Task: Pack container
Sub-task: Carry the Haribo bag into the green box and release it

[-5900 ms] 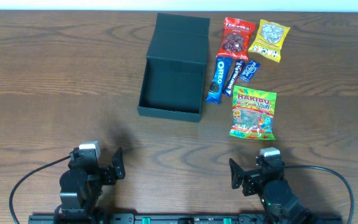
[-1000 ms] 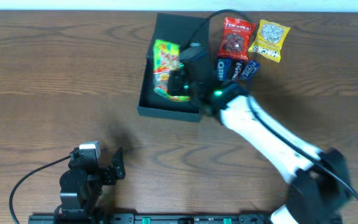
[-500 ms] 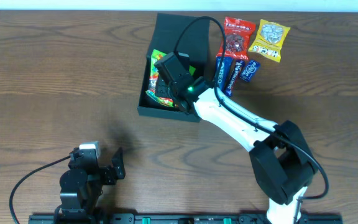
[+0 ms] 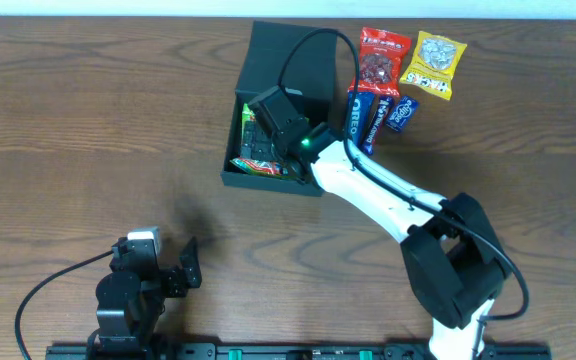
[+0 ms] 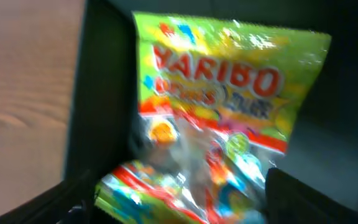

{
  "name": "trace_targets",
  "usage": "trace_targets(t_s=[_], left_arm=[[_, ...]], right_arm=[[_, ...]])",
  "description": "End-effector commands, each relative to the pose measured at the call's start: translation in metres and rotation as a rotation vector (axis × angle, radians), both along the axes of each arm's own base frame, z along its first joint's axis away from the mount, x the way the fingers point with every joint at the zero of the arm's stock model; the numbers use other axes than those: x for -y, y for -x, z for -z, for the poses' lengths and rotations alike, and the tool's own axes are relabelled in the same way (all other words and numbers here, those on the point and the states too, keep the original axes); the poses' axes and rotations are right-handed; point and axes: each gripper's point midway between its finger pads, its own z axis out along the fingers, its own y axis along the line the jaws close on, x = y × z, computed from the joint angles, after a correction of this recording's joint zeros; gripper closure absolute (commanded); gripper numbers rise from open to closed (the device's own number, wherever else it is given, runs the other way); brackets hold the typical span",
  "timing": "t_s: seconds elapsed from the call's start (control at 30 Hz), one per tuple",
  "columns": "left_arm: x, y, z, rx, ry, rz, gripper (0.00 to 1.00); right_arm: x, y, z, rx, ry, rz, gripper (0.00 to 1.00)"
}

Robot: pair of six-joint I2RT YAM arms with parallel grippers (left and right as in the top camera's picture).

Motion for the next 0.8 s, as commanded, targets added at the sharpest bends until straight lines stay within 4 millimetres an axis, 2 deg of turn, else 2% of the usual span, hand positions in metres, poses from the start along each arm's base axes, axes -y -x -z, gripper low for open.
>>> trace_targets(t_s=[0.0, 0.1, 0.3, 0.47, 0.6, 0.63, 0.7, 0.77], left_arm=[[0.001, 0.000, 0.001, 0.003, 0.004, 0.008, 0.05], [0.001, 0.000, 0.001, 0.003, 0.004, 0.008, 0.05], [0.001, 0.000, 0.001, 0.003, 0.004, 0.008, 0.05], [0.001, 0.000, 0.001, 0.003, 0.004, 0.008, 0.05], [0.001, 0.000, 0.001, 0.003, 0.004, 0.008, 0.05], [0.001, 0.000, 0.001, 0.003, 0.004, 0.008, 0.05], [0.001, 0.000, 0.001, 0.003, 0.004, 0.008, 0.05], [0.001, 0.000, 0.001, 0.003, 0.004, 0.008, 0.05]], right_arm=[[0.018, -0.005, -0.020, 0.013, 0.023, 0.002, 0.17], [0.051, 0.004, -0.005, -0.080, 0.109, 0.023, 0.19], [0.080, 0.009, 0.004, -0.136, 0.193, -0.011, 0.20], [0.093, 0.012, 0.007, -0.159, 0.235, -0.030, 0.18], [0.084, 0.016, 0.006, -0.162, 0.222, -0.083, 0.16], [0.081, 0.017, 0.003, -0.158, 0.216, -0.107, 0.15], [0.070, 0.019, -0.019, -0.143, 0.164, -0.163, 0.14], [0.066, 0.017, -0.053, -0.083, 0.138, -0.201, 0.14]])
